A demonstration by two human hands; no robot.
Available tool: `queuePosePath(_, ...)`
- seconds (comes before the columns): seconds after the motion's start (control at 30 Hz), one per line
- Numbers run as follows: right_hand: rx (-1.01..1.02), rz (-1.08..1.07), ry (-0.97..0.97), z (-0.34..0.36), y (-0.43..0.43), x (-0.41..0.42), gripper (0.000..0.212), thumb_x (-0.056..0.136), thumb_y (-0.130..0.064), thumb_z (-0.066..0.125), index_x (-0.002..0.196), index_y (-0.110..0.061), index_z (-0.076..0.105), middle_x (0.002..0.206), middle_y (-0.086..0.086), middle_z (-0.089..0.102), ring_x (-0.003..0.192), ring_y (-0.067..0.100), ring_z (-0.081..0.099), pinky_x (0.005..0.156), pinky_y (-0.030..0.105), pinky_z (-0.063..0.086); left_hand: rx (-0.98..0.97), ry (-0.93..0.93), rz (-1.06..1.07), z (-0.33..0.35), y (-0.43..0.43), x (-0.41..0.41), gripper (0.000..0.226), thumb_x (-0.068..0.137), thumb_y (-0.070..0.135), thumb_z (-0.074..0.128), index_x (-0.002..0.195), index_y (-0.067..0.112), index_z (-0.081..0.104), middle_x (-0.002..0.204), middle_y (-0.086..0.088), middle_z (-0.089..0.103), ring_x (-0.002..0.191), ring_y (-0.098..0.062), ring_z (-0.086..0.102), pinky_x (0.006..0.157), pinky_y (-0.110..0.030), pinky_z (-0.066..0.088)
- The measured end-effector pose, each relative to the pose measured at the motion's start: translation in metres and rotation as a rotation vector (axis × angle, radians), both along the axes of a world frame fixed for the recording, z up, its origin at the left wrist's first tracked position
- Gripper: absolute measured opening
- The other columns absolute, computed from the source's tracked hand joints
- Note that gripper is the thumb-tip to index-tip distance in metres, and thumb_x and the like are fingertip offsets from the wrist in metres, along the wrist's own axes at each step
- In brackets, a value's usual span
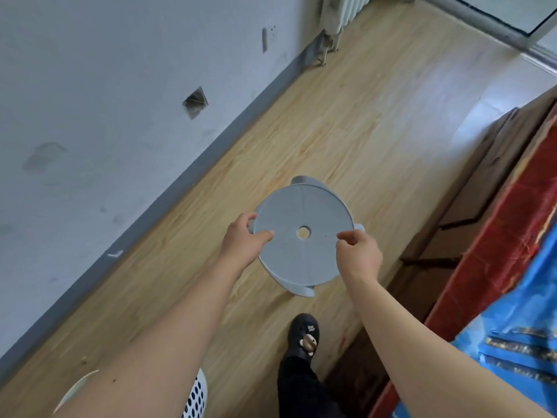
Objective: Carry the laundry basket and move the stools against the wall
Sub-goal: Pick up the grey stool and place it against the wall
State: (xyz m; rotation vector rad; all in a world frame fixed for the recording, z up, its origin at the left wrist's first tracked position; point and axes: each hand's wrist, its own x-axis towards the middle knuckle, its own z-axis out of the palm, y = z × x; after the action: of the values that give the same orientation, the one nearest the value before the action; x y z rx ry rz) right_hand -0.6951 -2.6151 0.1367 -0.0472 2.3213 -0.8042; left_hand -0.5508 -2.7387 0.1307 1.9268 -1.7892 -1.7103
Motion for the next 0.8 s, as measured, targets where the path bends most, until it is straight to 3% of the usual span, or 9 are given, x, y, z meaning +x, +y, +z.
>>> queuePosePath(0.17, 0.052, -0.051, -0.04, -0.042, 0.003, -0.027, 0.033, 0.091, -0.01, 0.049, 0.12, -0.018, 0.063, 0.124, 0.004, 0.061, 0.092, 0.017, 0.053, 0.07, 0.027, 0.041, 0.015, -0.079, 0.049, -0.043, -0.012, -0.021, 0.072, 0.078, 0.026, 0.073, 0.141, 0.018, 0.041, 0.143, -0.007, 0.046, 0.119, -0.022, 0.055, 0.084, -0.027, 0.038)
queuePosePath(0.37, 0.124, -0.061, -0.078, -0.071, 0.004, -0.034, 0.051, 0.085, -0.016, 0.059, 0.135, -0.022, 0.047, 0.13, 0.005, 0.054, 0.111, 0.026, 0.057, 0.091, 0.044, 0.05, 0.026, -0.159, 0.032, -0.076, -0.033, -0.026, 0.082, 0.076, 0.029, 0.076, 0.146, 0.017, 0.035, 0.149, -0.01, 0.04, 0.128, -0.027, 0.05, 0.095, -0.034, 0.046)
queuePosePath(0.53, 0.124, -0.084, -0.054, -0.087, 0.007, -0.039, 0.069, 0.08, -0.023, 0.07, 0.142, -0.02, 0.039, 0.119, 0.003, 0.054, 0.102, 0.023, 0.055, 0.09, 0.04, 0.047, 0.052, -0.192, -0.032, -0.093, -0.06, -0.038, 0.086, 0.074, 0.035, 0.077, 0.147, 0.019, 0.033, 0.153, -0.007, 0.036, 0.133, -0.028, 0.045, 0.098, -0.034, 0.041)
queuePosePath(0.63, 0.079, -0.139, -0.024, -0.089, 0.009, -0.036, 0.076, 0.077, -0.028, 0.074, 0.143, -0.021, 0.037, 0.119, 0.004, 0.05, 0.099, 0.021, 0.052, 0.088, 0.037, 0.043, 0.096, -0.141, -0.037, -0.098, -0.068, -0.037, 0.089, 0.072, 0.034, 0.08, 0.147, 0.018, 0.034, 0.148, -0.006, 0.043, 0.122, -0.024, 0.051, 0.088, -0.031, 0.039)
queuePosePath(0.73, 0.172, -0.378, -0.005, -0.125, -0.012, -0.036, 0.083, 0.072, -0.035, 0.078, 0.143, -0.024, 0.037, 0.13, 0.007, 0.046, 0.116, 0.028, 0.053, 0.097, 0.047, 0.045, 0.223, -0.165, -0.152, -0.137, -0.092, -0.058, 0.086, 0.068, 0.034, 0.083, 0.142, 0.017, 0.042, 0.137, -0.003, 0.054, 0.107, -0.02, 0.056, 0.085, -0.032, 0.045)
queuePosePath(0.8, 0.161, -0.412, 0.016, -0.124, -0.011, -0.033, 0.086, 0.07, -0.038, 0.08, 0.143, -0.025, 0.037, 0.134, 0.008, 0.045, 0.123, 0.03, 0.048, 0.1, 0.052, 0.043, 0.252, -0.15, -0.164, -0.136, -0.09, -0.059, 0.082, 0.068, 0.034, 0.083, 0.139, 0.017, 0.045, 0.129, -0.001, 0.057, 0.105, -0.021, 0.058, 0.085, -0.032, 0.046)
